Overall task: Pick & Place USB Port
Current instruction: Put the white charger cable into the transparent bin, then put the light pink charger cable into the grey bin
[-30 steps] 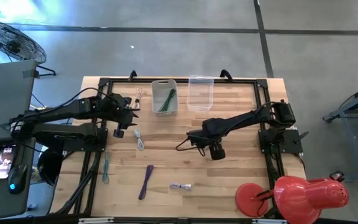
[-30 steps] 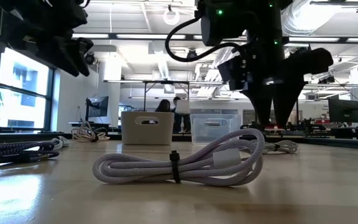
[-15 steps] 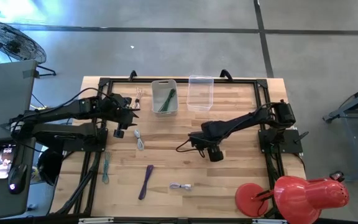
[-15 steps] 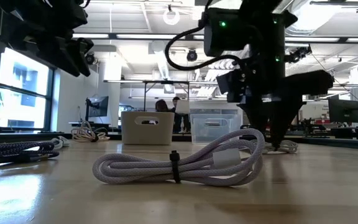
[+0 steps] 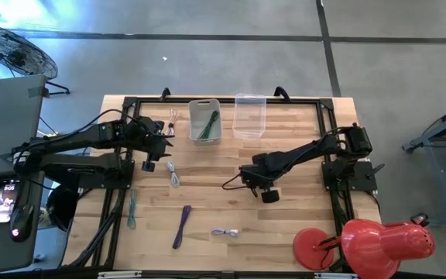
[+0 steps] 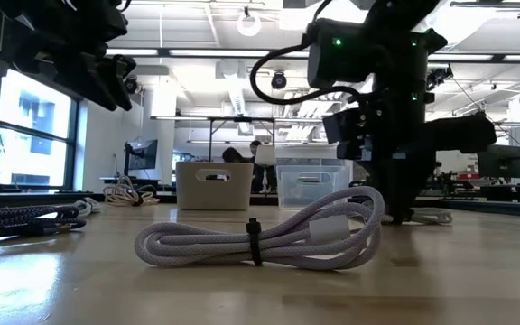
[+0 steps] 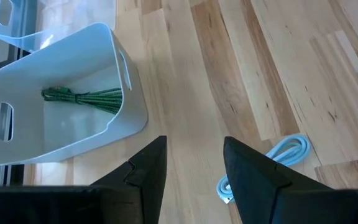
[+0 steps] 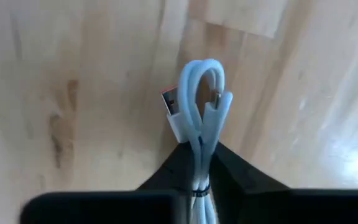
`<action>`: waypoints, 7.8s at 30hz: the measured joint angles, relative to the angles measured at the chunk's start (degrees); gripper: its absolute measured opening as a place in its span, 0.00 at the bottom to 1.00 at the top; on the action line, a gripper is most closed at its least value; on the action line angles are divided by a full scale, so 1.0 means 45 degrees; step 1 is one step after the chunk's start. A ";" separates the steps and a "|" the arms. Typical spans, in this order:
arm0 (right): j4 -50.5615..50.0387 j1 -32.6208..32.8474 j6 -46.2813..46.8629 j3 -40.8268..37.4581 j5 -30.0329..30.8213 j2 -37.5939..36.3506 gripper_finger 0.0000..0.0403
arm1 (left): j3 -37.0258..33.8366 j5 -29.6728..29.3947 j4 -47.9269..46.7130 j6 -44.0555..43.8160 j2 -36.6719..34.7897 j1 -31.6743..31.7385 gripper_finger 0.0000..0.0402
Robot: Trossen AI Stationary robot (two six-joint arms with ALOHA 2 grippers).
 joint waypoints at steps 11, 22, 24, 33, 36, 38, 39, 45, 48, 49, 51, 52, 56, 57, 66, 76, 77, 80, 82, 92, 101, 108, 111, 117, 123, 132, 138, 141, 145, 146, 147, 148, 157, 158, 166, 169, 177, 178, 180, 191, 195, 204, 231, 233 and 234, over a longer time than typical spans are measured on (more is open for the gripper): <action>0.0083 0.0428 0.0091 -0.0105 0.2945 -0.0480 0.04 | -0.0010 -0.0725 0.0936 -0.0049 0.0000 0.0000 0.38; -0.0392 0.0111 -0.0846 0.1579 0.6699 -0.2649 0.04 | -0.0010 -0.3351 0.2188 -0.0750 0.0000 0.0000 0.38; 0.0190 -0.0269 -0.0720 0.2038 0.7343 -0.2661 0.04 | -0.0010 -0.3356 0.2594 -0.0805 0.0000 0.0000 0.38; 0.2665 -0.2940 0.2394 0.3502 0.6298 -0.2680 0.04 | -0.0010 -0.3351 0.2948 -0.0848 0.0000 0.0000 0.38; 0.2847 -0.3905 0.3841 0.3551 0.5192 -0.2685 0.04 | -0.0010 -0.3347 0.2717 -0.1046 0.0000 0.0000 0.38; 0.2816 -0.4477 0.4373 0.3500 0.4949 -0.2685 0.04 | -0.0010 -0.3347 0.2586 -0.1060 0.0000 0.0000 0.38; 0.2824 -0.4720 0.4534 0.3485 0.4933 -0.2685 0.04 | -0.0010 -0.3347 0.2497 -0.1088 0.0000 0.0000 0.38; 0.3204 -0.5818 0.5327 0.3107 0.4129 -0.2690 0.04 | -0.0010 -0.3341 0.1928 -0.1354 0.0000 0.0000 0.38; 0.4121 -0.6129 0.5433 0.2594 0.3740 -0.2690 0.04 | -0.0010 -0.3337 0.1747 -0.1418 -0.0005 0.0000 0.38; 0.4337 -0.6220 0.5438 0.2411 0.3625 -0.2690 0.04 | -0.0010 -0.3325 0.1635 -0.1423 -0.0005 0.0000 0.38; 0.4700 -0.6372 0.5443 0.2045 0.3481 -0.2690 0.04 | -0.0010 -0.3254 0.1506 -0.1428 0.0000 0.0000 0.38; 0.4923 -0.6433 0.5474 0.1849 0.3424 -0.2690 0.04 | -0.0008 -0.3197 0.1450 -0.1437 -0.0005 0.0000 0.38; 0.5088 -0.6638 0.5418 0.1328 0.3026 -0.2690 0.14 | -0.0005 -0.3014 0.1287 -0.1638 0.0000 0.0000 0.38; 0.5135 -0.6673 0.5427 0.1228 0.3040 -0.2690 0.17 | -0.0006 -0.3016 0.1265 -0.1692 -0.0005 -0.0001 0.38; 0.5860 -0.6610 0.4293 0.0768 0.2943 -0.2690 0.37 | -0.0008 -0.3016 0.1247 -0.1715 0.0002 0.0000 0.38; 0.6677 -0.5863 0.2384 0.0768 -0.1424 -0.2690 0.46 | -0.1630 -0.2720 0.2482 -0.1713 0.0175 0.0000 0.38; 0.6616 -0.5740 0.2227 0.0768 -0.2175 -0.2690 0.47 | -0.1728 -0.2735 0.2484 -0.1685 0.0175 0.0000 0.38; 0.6265 -0.5223 0.1699 0.0768 -0.3991 -0.2690 0.47 | -0.1807 -0.2730 0.2516 -0.1608 0.0170 0.0000 0.38; 0.6010 -0.4770 0.1381 0.0768 -0.4638 -0.2690 0.47 | -0.1796 -0.2732 0.2605 -0.1615 0.0165 0.0000 0.38; 0.5302 -0.2482 0.0514 0.0768 -0.4920 -0.2690 0.47 | -0.0947 -0.3065 0.3886 -0.0430 0.0151 0.0000 0.38; 0.5280 -0.1644 -0.0004 0.0773 -0.4769 -0.2690 0.47 | -0.0214 -0.6404 0.0912 -0.2062 0.0381 0.0015 0.38; 0.5239 -0.1645 -0.0339 0.0776 -0.4206 -0.2690 0.47 | -0.0208 -0.6154 -0.0388 -0.0855 0.1596 0.0005 0.38; 0.5236 -0.1647 -0.0342 0.0778 -0.4182 -0.2690 0.47 | -0.0209 -0.5988 -0.0302 -0.0700 0.2308 0.0005 0.38; 0.5235 -0.1637 -0.0288 0.0778 -0.4186 -0.2690 0.47 | -0.0209 -0.6571 -0.0259 -0.0603 0.3746 0.0010 0.38; 0.5219 -0.1637 -0.0252 0.0781 -0.4230 -0.2690 0.47 | -0.0209 -0.6860 -0.0211 -0.0375 0.4890 0.0015 0.38; 0.5219 -0.1637 -0.0245 0.0783 -0.4235 -0.2690 0.47 | -0.0214 -0.7631 0.0251 -0.0260 0.5801 0.0015 0.38; 0.5216 -0.1637 -0.0243 0.0781 -0.4240 -0.2690 0.47 | -0.0214 -0.7645 0.0346 0.0014 0.6150 0.0015 0.38; 0.5216 -0.1637 -0.0241 0.0783 -0.4255 -0.2690 0.47 | -0.0214 -0.7644 0.0569 0.0014 0.6317 0.0015 0.38; 0.5191 -0.1592 -0.0201 0.0783 -0.4278 -0.2690 0.47 | -0.0214 -0.7621 0.0882 0.0014 0.6672 0.0015 0.38; 0.5177 -0.1573 -0.0206 0.0783 -0.4279 -0.2690 0.47 | -0.0214 -0.7626 0.0888 0.0014 0.6769 0.0015 0.38; 0.5164 -0.1516 -0.0210 0.0783 -0.4283 -0.2690 0.47 | -0.0214 -0.7637 0.0911 0.0014 0.6868 0.0015 0.38; 0.5144 -0.1471 -0.0211 0.0783 -0.4292 -0.2690 0.47 | -0.0214 -0.7657 0.0899 0.0014 0.6951 0.0015 0.38; 0.5146 -0.1054 -0.0315 0.0783 -0.4337 -0.2690 0.47 | -0.0214 -0.7741 0.0937 -0.0015 0.7490 0.0015 0.38; 0.5144 -0.1049 -0.0325 0.0783 -0.4337 -0.2690 0.47 | -0.0219 -0.7778 0.0945 -0.0020 0.7538 0.0015 0.37; 0.5139 -0.0971 -0.0274 0.0783 -0.4284 -0.2695 0.47 | -0.0219 -0.8486 0.0882 -0.0205 0.7679 0.0015 0.03; 0.5110 -0.0971 -0.0250 0.0783 -0.4284 -0.2695 0.47 | -0.0219 -0.9034 0.0811 -0.0401 0.7679 0.0010 0.02; 0.4905 -0.0971 -0.0245 0.0783 -0.4284 -0.2695 0.47 | 0.0012 -1.0057 0.0187 -0.0911 0.7660 0.0005 0.01; 0.4893 -0.0971 -0.0245 0.0783 -0.4284 -0.2695 0.47 | 0.0201 -1.0227 -0.0087 -0.1043 0.7656 0.0001 0.01; 0.4851 -0.0971 -0.0245 0.0783 -0.4285 -0.2695 0.47 | 0.0685 -1.0539 -0.0863 -0.1331 0.7646 0.0000 0.00; 0.4344 -0.0971 -0.0269 0.0783 -0.4284 -0.2695 0.47 | 0.4270 -1.1485 -0.3860 -0.2614 0.5811 -0.0117 0.00; 0.4007 -0.0929 -0.0250 0.0783 -0.4274 -0.2695 0.47 | 0.5058 -1.0946 -0.3453 -0.2702 0.4600 -0.0742 0.00; 0.3817 -0.0485 -0.0342 0.0783 -0.4240 -0.2695 0.47 | 0.5183 -0.8979 -0.1476 -0.2711 0.3120 -0.2357 0.00; 0.3804 0.0107 -0.0007 0.0783 -0.3880 -0.2695 0.47 | 0.3750 -0.7988 0.2226 -0.1553 0.6892 -0.1577 0.00; 0.3788 0.0102 0.0115 0.0783 -0.3885 -0.2695 0.47 | 0.3745 -0.7823 0.2159 -0.1359 0.7193 -0.1110 0.00; 0.3758 0.0107 0.0134 0.0783 -0.3885 -0.2695 0.47 | 0.3745 -0.7707 0.2246 -0.1341 0.7326 -0.0909 0.00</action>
